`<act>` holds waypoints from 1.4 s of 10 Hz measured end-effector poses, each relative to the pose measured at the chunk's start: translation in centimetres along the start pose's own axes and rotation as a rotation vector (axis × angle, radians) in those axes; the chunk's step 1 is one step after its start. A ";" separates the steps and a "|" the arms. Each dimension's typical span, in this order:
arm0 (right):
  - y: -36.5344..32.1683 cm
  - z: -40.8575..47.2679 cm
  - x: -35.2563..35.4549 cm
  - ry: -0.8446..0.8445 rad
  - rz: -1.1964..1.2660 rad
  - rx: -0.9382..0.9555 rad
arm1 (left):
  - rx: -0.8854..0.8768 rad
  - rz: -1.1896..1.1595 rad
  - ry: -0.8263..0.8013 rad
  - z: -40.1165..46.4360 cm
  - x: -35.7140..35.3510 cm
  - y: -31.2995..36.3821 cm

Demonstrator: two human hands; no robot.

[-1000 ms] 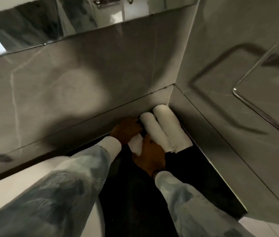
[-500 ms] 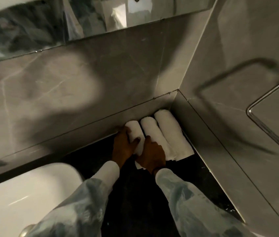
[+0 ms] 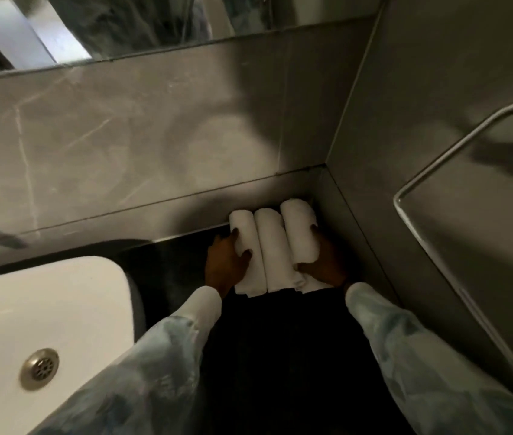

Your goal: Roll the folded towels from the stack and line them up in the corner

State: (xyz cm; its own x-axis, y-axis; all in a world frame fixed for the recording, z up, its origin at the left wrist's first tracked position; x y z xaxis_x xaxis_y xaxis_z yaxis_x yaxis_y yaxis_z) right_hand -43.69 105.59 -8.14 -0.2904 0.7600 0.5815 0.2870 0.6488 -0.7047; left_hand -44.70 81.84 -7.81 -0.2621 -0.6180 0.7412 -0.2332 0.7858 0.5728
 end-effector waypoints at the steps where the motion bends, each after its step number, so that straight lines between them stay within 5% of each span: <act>1: -0.3 0.7 -1.1 -0.024 -0.039 -0.019 | 0.017 0.035 0.043 0.2 1.1 -0.2; 3: 1.2 -0.4 -2.3 -0.072 -0.436 -0.031 | 0.092 0.026 0.078 -2.3 -1.0 1.1; 4: 0.9 -1.4 -2.7 0.031 -0.602 -0.001 | 0.088 0.042 0.083 -2.3 -1.1 1.1; 5: 1.0 -0.3 -1.4 -0.006 -0.610 -0.042 | 0.047 0.038 0.123 -2.1 -0.5 2.4; 8: 0.6 2.0 0.8 -0.094 -0.258 -0.090 | -0.002 0.027 -0.076 -1.2 -0.8 0.8; 11: 0.1 1.6 -1.0 0.006 -0.263 -0.052 | -0.043 -0.169 0.032 -0.9 -2.1 -0.2; 13: -0.9 -0.2 0.5 -0.001 -0.170 -0.027 | -0.070 -0.074 -0.035 -2.4 -1.5 0.8; 14: -2.1 -0.8 2.6 0.182 -0.107 0.014 | -0.079 -0.246 0.018 -3.7 0.2 0.8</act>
Point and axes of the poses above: each hand's wrist, its own z-axis towards the middle knuckle, its own x-axis out of the back of the hand, y = z × x, the point moved 5 cm from there along z, towards the middle knuckle, and after that the axes turned 3 degrees about -y, right-handed, at the moved point
